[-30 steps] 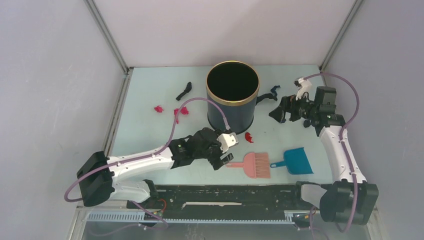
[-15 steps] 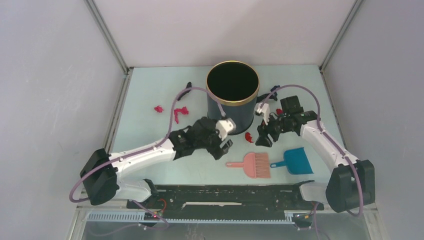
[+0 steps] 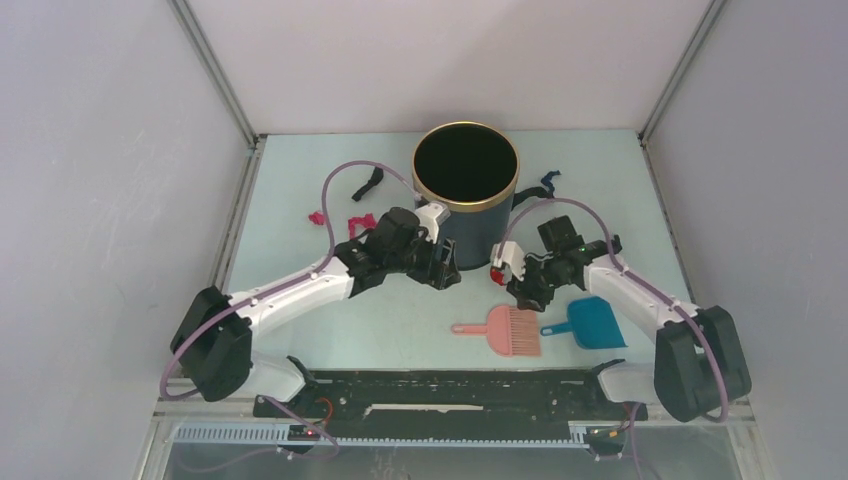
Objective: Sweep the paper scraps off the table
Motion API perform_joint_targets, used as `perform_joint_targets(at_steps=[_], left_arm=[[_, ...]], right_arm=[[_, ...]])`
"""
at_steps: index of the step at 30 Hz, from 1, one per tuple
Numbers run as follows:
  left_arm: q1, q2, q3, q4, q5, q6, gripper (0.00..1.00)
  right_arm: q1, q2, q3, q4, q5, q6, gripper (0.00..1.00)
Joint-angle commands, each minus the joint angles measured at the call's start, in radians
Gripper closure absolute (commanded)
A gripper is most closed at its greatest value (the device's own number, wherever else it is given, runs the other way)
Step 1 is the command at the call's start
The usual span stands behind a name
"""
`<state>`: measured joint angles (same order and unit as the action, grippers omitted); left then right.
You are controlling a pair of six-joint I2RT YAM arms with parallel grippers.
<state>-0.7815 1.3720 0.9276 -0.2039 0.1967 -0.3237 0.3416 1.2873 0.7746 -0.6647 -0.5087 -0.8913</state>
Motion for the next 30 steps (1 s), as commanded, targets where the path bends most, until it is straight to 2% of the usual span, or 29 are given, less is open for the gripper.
perform_joint_targets(at_steps=[1,6,10,18,24,28,30], left_arm=[[0.037,0.017,-0.006,0.049,0.055,-0.144,0.24],[0.077,-0.017,-0.017,0.049,0.008,-0.174,0.25],[0.122,-0.037,-0.039,0.044,-0.060,-0.224,0.23],[0.161,-0.050,-0.056,0.066,-0.047,-0.259,0.23],[0.162,-0.043,-0.070,0.084,-0.043,-0.280,0.21],[0.164,-0.028,-0.078,0.109,-0.003,-0.300,0.21],[0.166,-0.015,-0.088,0.141,0.029,-0.316,0.21]], right_arm=[[0.072,0.045,-0.026,0.110,0.145,-0.017,0.46],[0.118,0.096,-0.039,0.132,0.192,-0.017,0.47],[0.134,0.132,-0.038,0.122,0.197,-0.027,0.51],[0.167,0.168,-0.038,0.109,0.166,-0.044,0.52],[0.186,0.221,-0.014,0.086,0.141,-0.028,0.77],[0.186,0.198,-0.003,0.073,0.123,-0.024,0.96],[0.182,0.152,-0.002,0.076,0.103,-0.016,0.99]])
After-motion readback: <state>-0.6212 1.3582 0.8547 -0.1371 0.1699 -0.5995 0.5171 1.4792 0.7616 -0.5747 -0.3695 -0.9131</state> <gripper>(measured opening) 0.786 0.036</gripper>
